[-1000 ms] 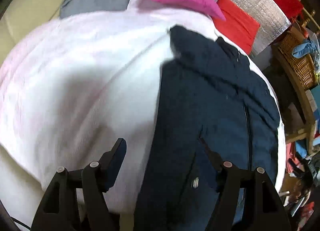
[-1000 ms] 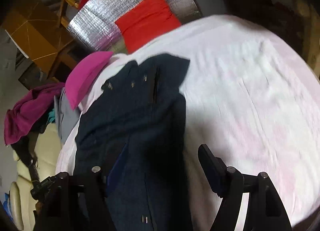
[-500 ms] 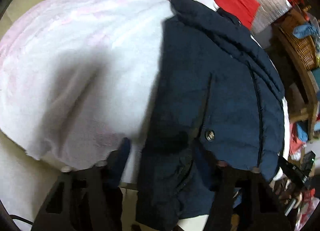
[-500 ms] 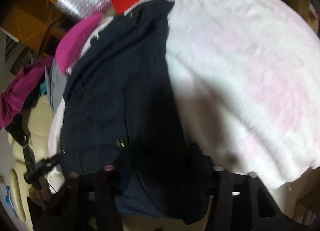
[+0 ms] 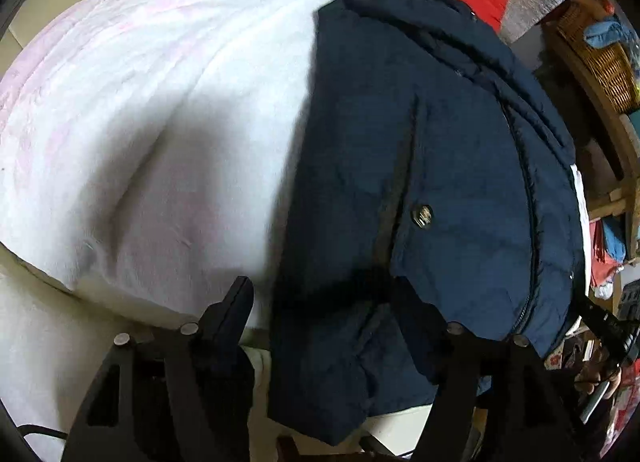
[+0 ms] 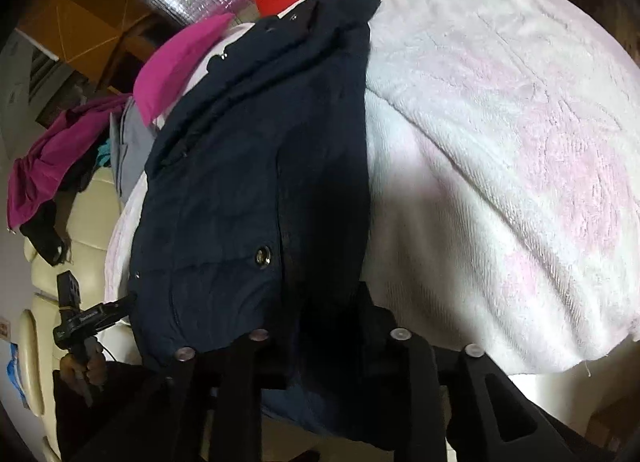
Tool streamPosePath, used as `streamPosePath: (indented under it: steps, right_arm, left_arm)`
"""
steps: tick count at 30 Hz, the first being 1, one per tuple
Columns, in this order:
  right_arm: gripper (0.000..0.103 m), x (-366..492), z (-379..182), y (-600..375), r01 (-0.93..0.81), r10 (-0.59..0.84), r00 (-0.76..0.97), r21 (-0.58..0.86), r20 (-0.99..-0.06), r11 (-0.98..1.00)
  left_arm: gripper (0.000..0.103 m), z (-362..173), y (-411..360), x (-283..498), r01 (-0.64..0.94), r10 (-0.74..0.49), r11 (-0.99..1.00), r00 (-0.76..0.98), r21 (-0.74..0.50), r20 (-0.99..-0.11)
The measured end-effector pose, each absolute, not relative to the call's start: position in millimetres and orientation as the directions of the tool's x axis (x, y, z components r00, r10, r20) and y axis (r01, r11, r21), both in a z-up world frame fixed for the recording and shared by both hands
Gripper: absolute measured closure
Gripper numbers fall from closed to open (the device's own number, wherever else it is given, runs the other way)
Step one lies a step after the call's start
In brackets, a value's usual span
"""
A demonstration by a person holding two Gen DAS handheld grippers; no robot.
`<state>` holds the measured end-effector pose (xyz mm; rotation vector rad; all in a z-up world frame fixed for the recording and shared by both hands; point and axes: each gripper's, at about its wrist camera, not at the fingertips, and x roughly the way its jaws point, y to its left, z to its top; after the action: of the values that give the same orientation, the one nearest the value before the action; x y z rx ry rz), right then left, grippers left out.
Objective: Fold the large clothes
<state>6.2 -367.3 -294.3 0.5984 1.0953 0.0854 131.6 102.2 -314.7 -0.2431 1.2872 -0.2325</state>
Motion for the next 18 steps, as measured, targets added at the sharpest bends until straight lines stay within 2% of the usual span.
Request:
streamPosePath:
  steps: [1, 3, 4, 5, 7, 9, 11, 12, 13, 14, 15, 16, 18]
  right_arm:
    - [0.065, 6.0, -295.3, -366.5, 0.223, 0.348, 0.465, 0.488, -0.814, 0.844]
    - [0.065, 5.9, -297.9, -361.3, 0.213, 0.354, 0.451, 0.484, -0.819, 0.849]
    - [0.071, 6.1, -297.0, -357.1, 0.198, 0.345, 0.452, 0.47, -0.822, 0.86]
    - [0.078, 5.5, -293.2, -350.3, 0.169, 0.323, 0.455, 0.437, -0.83, 0.883]
    - [0.088, 3.8, -286.3, -344.0, 0.125, 0.345, 0.466, 0.447, -0.815, 0.886]
    - [0.089, 1.4, -273.5, -341.6, 0.086, 0.355, 0.501, 0.453, -0.789, 0.887]
    - [0.089, 0.8, -271.8, -346.0, 0.08, 0.372, 0.516, 0.476, -0.772, 0.876]
    - [0.085, 1.9, -277.8, -349.5, 0.095, 0.378, 0.497, 0.481, -0.782, 0.871]
    - [0.083, 1.2, -284.4, -353.0, 0.112, 0.374, 0.477, 0.477, -0.796, 0.872]
    - [0.079, 0.3, -291.0, -356.0, 0.137, 0.367, 0.461, 0.474, -0.808, 0.87]
    - [0.07, 0.0, -294.8, -357.6, 0.16, 0.367, 0.451, 0.478, -0.813, 0.864]
    - [0.057, -1.2, -297.7, -358.2, 0.165, 0.372, 0.447, 0.484, -0.814, 0.859]
    - [0.05, -2.0, -299.6, -350.6, 0.129, 0.382, 0.448, 0.481, -0.808, 0.867]
  left_arm:
    - [0.031, -316.5, 100.1, 129.9, 0.045, -0.317, 0.948, 0.255, -0.316, -0.914]
    - [0.032, -317.5, 92.9, 125.0, 0.082, -0.334, 0.942, 0.251, -0.324, -0.909]
    - [0.041, -316.6, 90.0, 123.2, 0.097, -0.339, 0.941, 0.257, -0.325, -0.905]
    - [0.06, -315.7, 88.6, 122.1, 0.111, -0.353, 0.935, 0.258, -0.336, -0.899]
    - [0.073, -311.9, 88.4, 120.0, 0.121, -0.381, 0.924, 0.27, -0.362, -0.884]
    - [0.078, -311.1, 93.9, 119.5, 0.105, -0.401, 0.916, 0.278, -0.387, -0.873]
    - [0.079, -313.0, 96.7, 122.4, 0.096, -0.397, 0.918, 0.276, -0.385, -0.876]
    - [0.078, -314.3, 95.6, 122.8, 0.099, -0.389, 0.921, 0.269, -0.376, -0.881]
    - [0.067, -316.3, 93.7, 123.3, 0.103, -0.372, 0.928, 0.26, -0.358, -0.891]
    - [0.053, -318.4, 92.0, 124.1, 0.105, -0.361, 0.932, 0.248, -0.346, -0.899]
    - [0.049, -318.1, 86.5, 127.9, 0.108, -0.355, 0.935, 0.241, -0.339, -0.903]
    - [0.048, -317.9, 85.6, 128.5, 0.116, -0.353, 0.935, 0.235, -0.334, -0.906]
    - [0.049, -317.4, 81.4, 129.0, 0.133, -0.353, 0.935, 0.235, -0.33, -0.906]
